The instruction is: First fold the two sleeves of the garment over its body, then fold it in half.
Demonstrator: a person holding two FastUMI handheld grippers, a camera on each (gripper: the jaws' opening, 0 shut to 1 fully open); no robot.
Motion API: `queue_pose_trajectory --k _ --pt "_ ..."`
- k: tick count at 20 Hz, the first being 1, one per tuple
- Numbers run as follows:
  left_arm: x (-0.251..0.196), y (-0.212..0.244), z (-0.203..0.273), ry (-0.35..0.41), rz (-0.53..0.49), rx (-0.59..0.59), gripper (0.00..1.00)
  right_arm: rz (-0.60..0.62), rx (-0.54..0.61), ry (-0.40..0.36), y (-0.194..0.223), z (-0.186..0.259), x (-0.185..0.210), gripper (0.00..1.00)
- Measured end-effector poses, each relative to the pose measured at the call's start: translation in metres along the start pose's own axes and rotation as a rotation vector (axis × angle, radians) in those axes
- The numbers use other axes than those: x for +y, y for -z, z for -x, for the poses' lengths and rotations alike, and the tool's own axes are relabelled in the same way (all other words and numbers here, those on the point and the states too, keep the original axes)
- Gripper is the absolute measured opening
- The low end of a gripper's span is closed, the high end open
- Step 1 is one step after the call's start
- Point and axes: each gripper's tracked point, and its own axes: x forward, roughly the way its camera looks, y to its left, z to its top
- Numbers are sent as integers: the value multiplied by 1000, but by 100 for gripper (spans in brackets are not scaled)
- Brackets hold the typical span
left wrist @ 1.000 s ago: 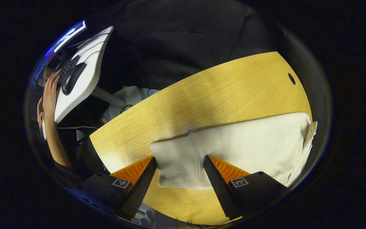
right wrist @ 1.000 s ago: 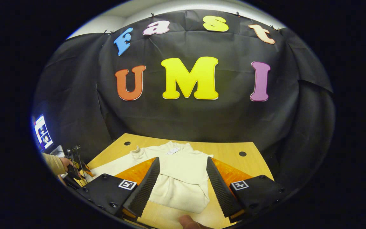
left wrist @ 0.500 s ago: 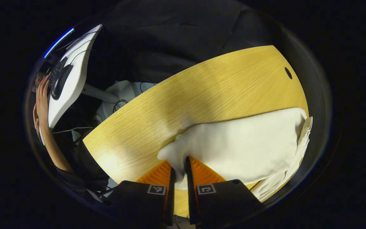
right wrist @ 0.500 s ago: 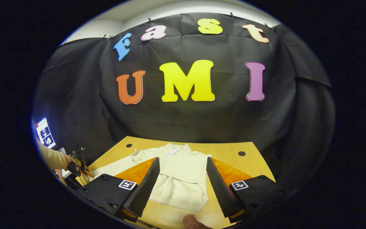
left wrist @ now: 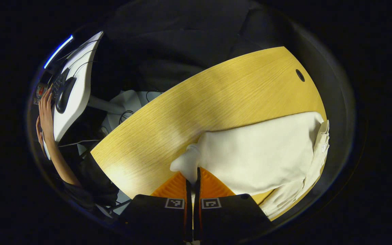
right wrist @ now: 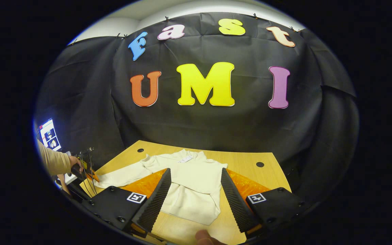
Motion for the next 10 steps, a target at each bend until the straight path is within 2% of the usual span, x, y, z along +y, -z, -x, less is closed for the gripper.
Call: queue_pose_trajectory --k 5,10 --pt "-34 -18 34 17 -85 -65 4 15 0 -29 -2 -1 -2 92" --pt "-98 -32 69 49 -211 -128 4 -23 11 -17 -2 -5 -23 92"
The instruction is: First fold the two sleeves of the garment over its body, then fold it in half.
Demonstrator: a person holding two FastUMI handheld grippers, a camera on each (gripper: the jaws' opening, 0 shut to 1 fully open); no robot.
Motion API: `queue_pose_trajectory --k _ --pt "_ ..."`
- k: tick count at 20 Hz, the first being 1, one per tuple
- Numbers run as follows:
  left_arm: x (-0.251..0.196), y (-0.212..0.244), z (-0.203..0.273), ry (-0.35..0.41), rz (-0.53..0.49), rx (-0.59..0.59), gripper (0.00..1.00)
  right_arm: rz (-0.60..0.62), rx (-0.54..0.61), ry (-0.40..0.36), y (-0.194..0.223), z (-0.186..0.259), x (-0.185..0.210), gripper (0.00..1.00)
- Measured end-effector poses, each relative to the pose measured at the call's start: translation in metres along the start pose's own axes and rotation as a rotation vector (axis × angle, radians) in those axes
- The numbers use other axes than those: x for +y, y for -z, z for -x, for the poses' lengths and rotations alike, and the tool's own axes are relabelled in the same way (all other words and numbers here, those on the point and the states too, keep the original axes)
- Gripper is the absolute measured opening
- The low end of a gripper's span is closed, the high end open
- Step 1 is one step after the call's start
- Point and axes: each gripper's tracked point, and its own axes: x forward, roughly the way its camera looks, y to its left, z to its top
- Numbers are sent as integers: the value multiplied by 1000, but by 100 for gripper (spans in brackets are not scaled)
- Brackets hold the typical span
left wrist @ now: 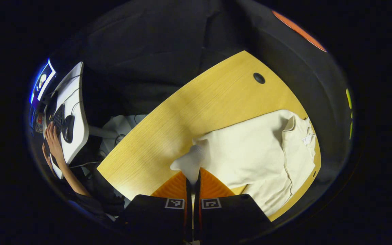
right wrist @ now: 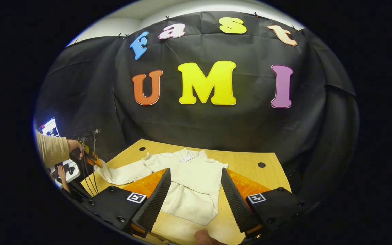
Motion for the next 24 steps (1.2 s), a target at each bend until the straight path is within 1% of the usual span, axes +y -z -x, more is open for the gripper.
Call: queue_pose_trajectory --k 3,5,7,8,9,11,12,14,16,19,22,24 --pt "-49 -14 12 29 -79 -29 4 -17 0 11 0 0 -12 92" --pt "-85 -18 18 68 -150 -35 4 -19 1 20 2 -1 -21 92" --pt "-120 -23 21 82 -220 -50 4 -33 19 31 9 -2 -30 92" --pt "-137 -22 23 92 -252 -52 4 -42 28 40 11 -2 -36 91" --pt "-154 -19 23 101 -283 -52 4 -52 31 49 13 -2 -41 92" --pt "-187 -12 22 136 -357 -47 4 -69 41 74 17 1 -52 92" --pt "-201 -8 20 137 -391 -48 4 -75 43 87 17 2 -58 92" --pt "-232 2 17 155 -455 -42 4 -80 52 103 22 4 -65 92" --pt "-272 14 16 196 -508 -46 4 -79 60 120 27 7 -73 92" --pt "-333 47 5 242 -611 -49 4 -91 71 144 32 12 -85 92" --pt "-393 80 4 294 -684 -32 4 -105 83 179 39 17 -101 92" --pt "-430 102 3 310 -741 -34 4 -118 93 203 44 23 -111 92"
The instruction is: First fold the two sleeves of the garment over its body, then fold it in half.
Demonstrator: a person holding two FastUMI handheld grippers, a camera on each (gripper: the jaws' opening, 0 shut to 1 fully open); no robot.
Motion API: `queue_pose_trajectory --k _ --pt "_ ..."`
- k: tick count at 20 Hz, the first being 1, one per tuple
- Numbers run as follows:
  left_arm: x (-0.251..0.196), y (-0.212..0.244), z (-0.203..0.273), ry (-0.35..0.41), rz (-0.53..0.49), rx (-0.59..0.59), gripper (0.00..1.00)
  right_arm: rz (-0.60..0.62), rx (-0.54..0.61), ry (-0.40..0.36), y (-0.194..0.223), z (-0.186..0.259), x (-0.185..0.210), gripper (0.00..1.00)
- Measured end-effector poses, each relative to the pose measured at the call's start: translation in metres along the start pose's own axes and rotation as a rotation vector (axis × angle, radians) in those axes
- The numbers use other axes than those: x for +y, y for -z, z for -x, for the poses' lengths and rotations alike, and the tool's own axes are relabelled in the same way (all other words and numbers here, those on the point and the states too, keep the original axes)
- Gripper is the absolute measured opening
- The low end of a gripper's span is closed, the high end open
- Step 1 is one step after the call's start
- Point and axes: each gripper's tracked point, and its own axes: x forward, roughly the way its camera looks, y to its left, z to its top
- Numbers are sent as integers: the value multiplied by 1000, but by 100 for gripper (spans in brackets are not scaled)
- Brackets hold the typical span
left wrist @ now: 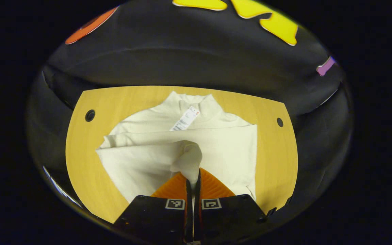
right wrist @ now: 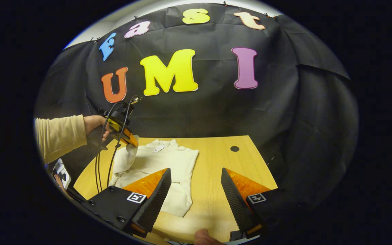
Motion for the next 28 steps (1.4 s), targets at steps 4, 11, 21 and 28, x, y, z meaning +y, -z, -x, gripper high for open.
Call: queue_pose_trajectory --k 4,11,21,28 --pt "-80 4 -30 48 -106 23 4 -8 16 52 10 5 -27 92" --pt "-163 34 -85 64 -95 78 6 -31 59 112 26 11 -60 92" --pt "-181 44 -94 164 58 52 68 -23 80 116 32 12 -59 92" --pt "-144 21 -15 149 -7 -262 98 -1 56 71 21 2 -19 92"
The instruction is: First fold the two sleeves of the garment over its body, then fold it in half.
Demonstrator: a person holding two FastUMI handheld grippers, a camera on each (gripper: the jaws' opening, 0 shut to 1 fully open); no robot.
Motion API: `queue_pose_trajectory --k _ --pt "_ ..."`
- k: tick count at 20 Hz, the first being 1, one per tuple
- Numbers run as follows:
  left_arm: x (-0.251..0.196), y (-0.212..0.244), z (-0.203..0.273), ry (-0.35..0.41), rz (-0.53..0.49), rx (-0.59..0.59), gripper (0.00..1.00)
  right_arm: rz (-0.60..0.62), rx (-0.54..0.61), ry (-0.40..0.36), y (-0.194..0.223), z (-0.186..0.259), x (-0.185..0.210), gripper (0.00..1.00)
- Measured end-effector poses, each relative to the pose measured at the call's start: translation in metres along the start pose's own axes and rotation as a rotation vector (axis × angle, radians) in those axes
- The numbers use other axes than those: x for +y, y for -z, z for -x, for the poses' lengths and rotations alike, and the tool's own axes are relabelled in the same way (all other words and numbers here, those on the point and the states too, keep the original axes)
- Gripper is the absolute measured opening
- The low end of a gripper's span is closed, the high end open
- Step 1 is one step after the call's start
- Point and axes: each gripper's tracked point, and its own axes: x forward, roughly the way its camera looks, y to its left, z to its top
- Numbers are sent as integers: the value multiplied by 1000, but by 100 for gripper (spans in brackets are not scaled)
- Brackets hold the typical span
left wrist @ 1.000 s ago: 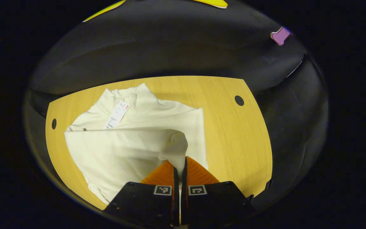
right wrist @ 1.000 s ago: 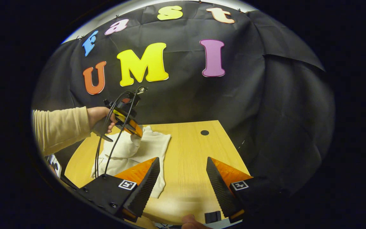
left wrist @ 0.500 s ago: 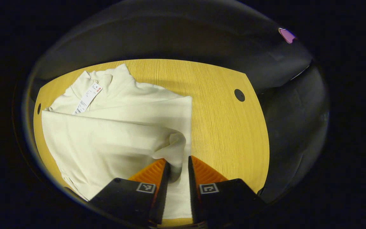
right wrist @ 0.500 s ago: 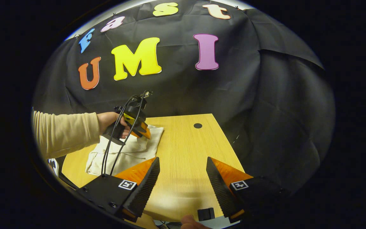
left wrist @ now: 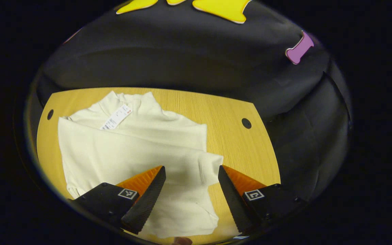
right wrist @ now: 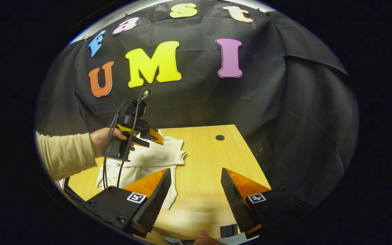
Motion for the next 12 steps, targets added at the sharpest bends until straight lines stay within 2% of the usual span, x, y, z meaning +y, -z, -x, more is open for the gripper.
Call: queue_pose_trajectory --k 3,6,10,12 --pt "27 -22 55 -64 -36 -179 98 16 -8 -25 -2 -8 25 91" --pt "54 -30 110 -122 -49 -306 99 42 -12 -46 -1 -18 50 92" --pt "83 -21 170 -189 -45 -407 99 79 -19 -79 4 -26 85 92" --pt "107 2 201 -231 -56 -433 99 90 -28 -108 6 -28 104 92"
